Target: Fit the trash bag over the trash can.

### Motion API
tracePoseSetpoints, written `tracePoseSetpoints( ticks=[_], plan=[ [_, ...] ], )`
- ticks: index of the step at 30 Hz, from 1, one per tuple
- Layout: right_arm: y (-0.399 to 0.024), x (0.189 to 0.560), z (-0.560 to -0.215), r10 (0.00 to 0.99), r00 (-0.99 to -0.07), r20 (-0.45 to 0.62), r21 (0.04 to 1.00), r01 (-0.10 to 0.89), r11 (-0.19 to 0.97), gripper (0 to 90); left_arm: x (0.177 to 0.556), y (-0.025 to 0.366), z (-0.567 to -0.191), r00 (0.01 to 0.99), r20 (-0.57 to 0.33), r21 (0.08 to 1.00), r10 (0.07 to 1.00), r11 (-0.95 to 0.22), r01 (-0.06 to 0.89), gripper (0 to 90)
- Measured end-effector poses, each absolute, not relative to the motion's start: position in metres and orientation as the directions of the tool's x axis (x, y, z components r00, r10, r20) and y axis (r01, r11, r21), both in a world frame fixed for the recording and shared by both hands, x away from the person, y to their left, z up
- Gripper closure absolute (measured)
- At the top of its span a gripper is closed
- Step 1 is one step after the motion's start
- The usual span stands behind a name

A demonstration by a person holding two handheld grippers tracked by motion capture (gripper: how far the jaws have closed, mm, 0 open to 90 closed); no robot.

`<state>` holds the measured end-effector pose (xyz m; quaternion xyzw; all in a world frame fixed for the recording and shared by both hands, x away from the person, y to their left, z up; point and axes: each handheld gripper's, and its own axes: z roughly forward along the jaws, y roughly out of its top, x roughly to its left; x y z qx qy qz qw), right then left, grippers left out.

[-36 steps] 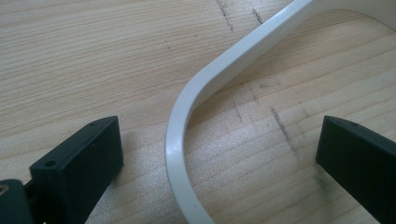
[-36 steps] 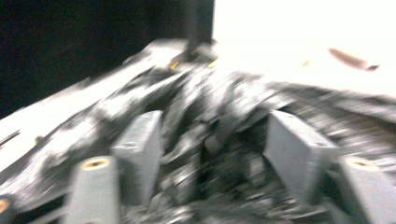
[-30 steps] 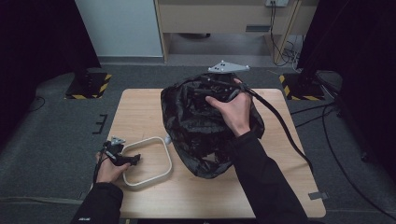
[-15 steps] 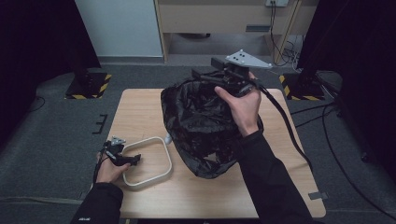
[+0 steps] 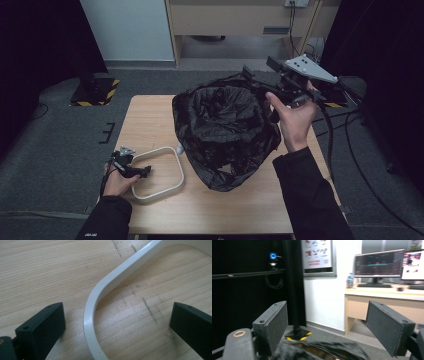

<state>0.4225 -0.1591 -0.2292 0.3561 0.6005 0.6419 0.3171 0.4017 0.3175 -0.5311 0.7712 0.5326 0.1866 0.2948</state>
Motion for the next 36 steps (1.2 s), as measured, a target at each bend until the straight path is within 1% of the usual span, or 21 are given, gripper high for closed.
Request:
tracePoseSetpoints(
  ticks=[2, 4, 5, 6, 12, 13, 14, 16, 17, 20, 21, 36],
  plan=[
    [-0.163, 0.422, -0.233, 0.84, -0.536, 0.079, 0.996, 0.019, -0.082, 17.4, 0.402, 0.317, -0.531, 0.363, -0.026, 0.653, 0.932, -0.259, 0.711, 0.0],
    [-0.181, 0.422, -0.246, 0.856, -0.507, 0.103, 0.994, 0.027, -0.103, 16.5, 0.402, 0.317, -0.531, 0.364, -0.026, 0.653, 0.931, -0.26, 0.711, 0.0],
    [-0.181, 0.422, -0.246, 0.856, -0.507, 0.103, 0.994, 0.027, -0.103, 16.5, 0.402, 0.317, -0.531, 0.364, -0.026, 0.653, 0.931, -0.26, 0.711, 0.0],
    [-0.195, 0.422, -0.257, 0.869, -0.482, 0.114, 0.993, 0.035, -0.111, 16.4, 0.402, 0.317, -0.531, 0.367, -0.025, 0.652, 0.93, -0.263, 0.711, 0.0],
    [-0.227, 0.423, -0.289, 0.894, -0.425, 0.143, 0.99, 0.081, -0.12, 15.9, 0.402, 0.317, -0.531, 0.368, -0.022, 0.651, 0.93, -0.266, 0.711, 0.1],
    [-0.227, 0.423, -0.289, 0.894, -0.425, 0.143, 0.99, 0.081, -0.12, 15.9, 0.402, 0.317, -0.531, 0.368, -0.022, 0.651, 0.93, -0.266, 0.711, 0.1],
    [-0.237, 0.423, -0.304, 0.899, -0.409, 0.156, 0.987, 0.11, -0.121, 15.7, 0.402, 0.317, -0.531, 0.368, -0.021, 0.65, 0.93, -0.267, 0.711, 0.5],
    [-0.245, 0.423, -0.315, 0.903, -0.396, 0.164, 0.984, 0.13, -0.122, 15.5, 0.402, 0.317, -0.53, 0.368, -0.021, 0.651, 0.929, -0.267, 0.711, 1.0],
    [-0.245, 0.423, -0.315, 0.903, -0.396, 0.164, 0.984, 0.13, -0.122, 15.5, 0.402, 0.317, -0.53, 0.368, -0.021, 0.651, 0.929, -0.267, 0.711, 1.0],
    [-0.257, 0.423, -0.336, 0.908, -0.38, 0.175, 0.978, 0.173, -0.116, 15.1, 0.401, 0.317, -0.531, 0.37, -0.024, 0.655, 0.929, -0.265, 0.707, 1.1],
    [-0.263, 0.423, -0.348, 0.912, -0.372, 0.173, 0.974, 0.203, -0.102, 15.0, 0.401, 0.317, -0.531, 0.371, -0.025, 0.656, 0.928, -0.265, 0.707, 1.6],
    [-0.291, 0.419, -0.426, 0.928, -0.329, 0.172, 0.923, 0.384, -0.034, 14.8, 0.4, 0.32, -0.526, 0.362, -0.043, 0.653, 0.931, -0.248, 0.715, 14.6]
  ],
)
